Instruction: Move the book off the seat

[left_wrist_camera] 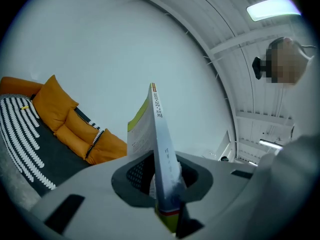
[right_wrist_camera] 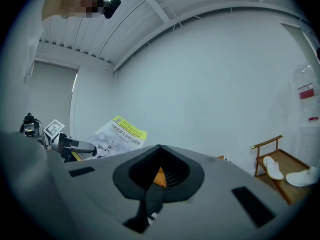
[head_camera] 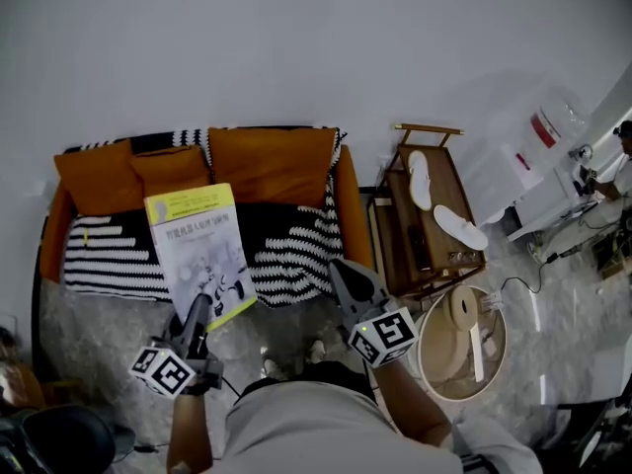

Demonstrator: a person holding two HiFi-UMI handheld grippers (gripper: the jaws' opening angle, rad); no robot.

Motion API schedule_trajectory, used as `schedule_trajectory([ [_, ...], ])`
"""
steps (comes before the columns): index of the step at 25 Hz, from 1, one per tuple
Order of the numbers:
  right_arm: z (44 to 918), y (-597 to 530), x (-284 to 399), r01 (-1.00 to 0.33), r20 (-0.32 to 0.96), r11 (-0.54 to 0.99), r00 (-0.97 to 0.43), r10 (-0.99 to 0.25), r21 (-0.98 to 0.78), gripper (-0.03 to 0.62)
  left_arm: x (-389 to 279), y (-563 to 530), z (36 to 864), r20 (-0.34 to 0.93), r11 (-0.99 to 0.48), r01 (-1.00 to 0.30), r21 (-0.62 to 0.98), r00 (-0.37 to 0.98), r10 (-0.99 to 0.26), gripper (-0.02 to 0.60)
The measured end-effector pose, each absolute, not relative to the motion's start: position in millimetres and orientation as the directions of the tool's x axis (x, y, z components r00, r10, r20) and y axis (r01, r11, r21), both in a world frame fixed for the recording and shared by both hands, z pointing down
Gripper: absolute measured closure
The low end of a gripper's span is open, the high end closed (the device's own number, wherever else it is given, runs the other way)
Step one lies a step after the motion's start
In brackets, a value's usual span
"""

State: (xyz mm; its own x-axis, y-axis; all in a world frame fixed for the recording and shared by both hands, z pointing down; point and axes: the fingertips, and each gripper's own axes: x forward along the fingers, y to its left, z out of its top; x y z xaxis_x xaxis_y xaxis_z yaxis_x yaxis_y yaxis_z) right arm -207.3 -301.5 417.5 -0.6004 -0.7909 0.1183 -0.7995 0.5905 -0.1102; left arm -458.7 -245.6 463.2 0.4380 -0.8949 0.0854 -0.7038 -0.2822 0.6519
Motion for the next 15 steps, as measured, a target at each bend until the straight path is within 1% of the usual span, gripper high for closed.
schedule_trajectory([
  [3, 421.0, -294.7, -207.2, -0.818, 0.134, 0.564, -0.575, -0.807, -0.11, 0.572, -459.4, -244.4, 469.0, 0.103, -0.301, -0.699, 0.649, 0.473, -0.875, 0.505],
  [6, 433.7, -279.4, -189.2, -0.853, 0.16, 0.509, -0.522, -0.838, -0.117, 0.572, -445.2, -244.4, 480.1, 0.115, -0.336, -0.683, 0.648, 0.524, -0.844, 0.505],
  [11, 443.2, -255.2, -132.9, -0.918, 0.205, 0.378, -0.395, -0.896, -0.118, 0.572, -394.4, -259.8, 485.3, 0.114, -0.426, -0.622, 0.656, 0.641, -0.759, 0.505],
  [15, 436.7, -229.7, -89.3, -0.96, 0.211, 0.259, -0.277, -0.937, -0.111, 0.572, -351.1, -266.1, 479.1, 0.093, -0.496, -0.546, 0.675, 0.729, -0.678, 0.505],
])
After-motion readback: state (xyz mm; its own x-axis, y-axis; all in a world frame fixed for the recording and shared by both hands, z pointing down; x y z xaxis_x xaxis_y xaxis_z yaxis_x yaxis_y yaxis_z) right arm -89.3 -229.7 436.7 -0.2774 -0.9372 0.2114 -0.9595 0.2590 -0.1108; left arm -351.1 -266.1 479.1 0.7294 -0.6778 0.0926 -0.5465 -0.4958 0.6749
